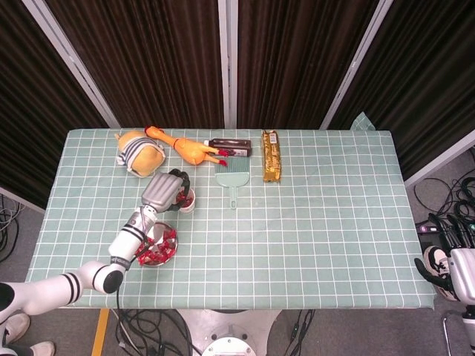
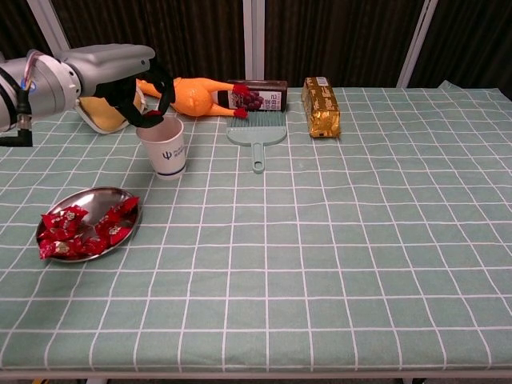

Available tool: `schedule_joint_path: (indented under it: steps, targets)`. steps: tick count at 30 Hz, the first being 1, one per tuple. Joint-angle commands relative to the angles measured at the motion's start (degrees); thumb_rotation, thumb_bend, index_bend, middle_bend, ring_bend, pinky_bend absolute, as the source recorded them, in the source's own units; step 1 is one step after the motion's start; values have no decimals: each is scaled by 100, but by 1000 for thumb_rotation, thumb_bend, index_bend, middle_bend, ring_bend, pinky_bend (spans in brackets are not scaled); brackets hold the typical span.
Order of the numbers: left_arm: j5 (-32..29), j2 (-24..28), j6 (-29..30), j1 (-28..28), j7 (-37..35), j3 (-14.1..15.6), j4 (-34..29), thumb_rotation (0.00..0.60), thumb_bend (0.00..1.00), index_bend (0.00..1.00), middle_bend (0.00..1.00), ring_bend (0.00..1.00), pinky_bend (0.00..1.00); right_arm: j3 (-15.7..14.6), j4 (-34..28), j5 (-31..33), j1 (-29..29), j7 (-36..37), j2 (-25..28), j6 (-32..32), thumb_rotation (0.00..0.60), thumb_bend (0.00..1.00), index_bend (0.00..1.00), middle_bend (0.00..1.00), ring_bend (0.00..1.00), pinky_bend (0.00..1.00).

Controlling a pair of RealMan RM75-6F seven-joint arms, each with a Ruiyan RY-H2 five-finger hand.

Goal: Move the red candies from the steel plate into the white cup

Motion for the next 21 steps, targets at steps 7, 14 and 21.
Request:
schedule_joint_path:
  steps: [7,14,21]
  targets:
    - [-152,51,64,-31,178,45,-117,600,376,344,305,219,517,-5,-22,-6,-22,-9,11,30,600,246,0,153,0,82]
    - [-259,46,113,-51,240,54,-122,600,305,304,275,208,504,-9,-18,-7,-37,-2,12,46,600,249,0,153,0,82]
    - [-168,154,472,75,-10,-68,-290,600,286,295,271,207,503,0,-9,9,-34,9,10,35,600,248,0,153,0,82]
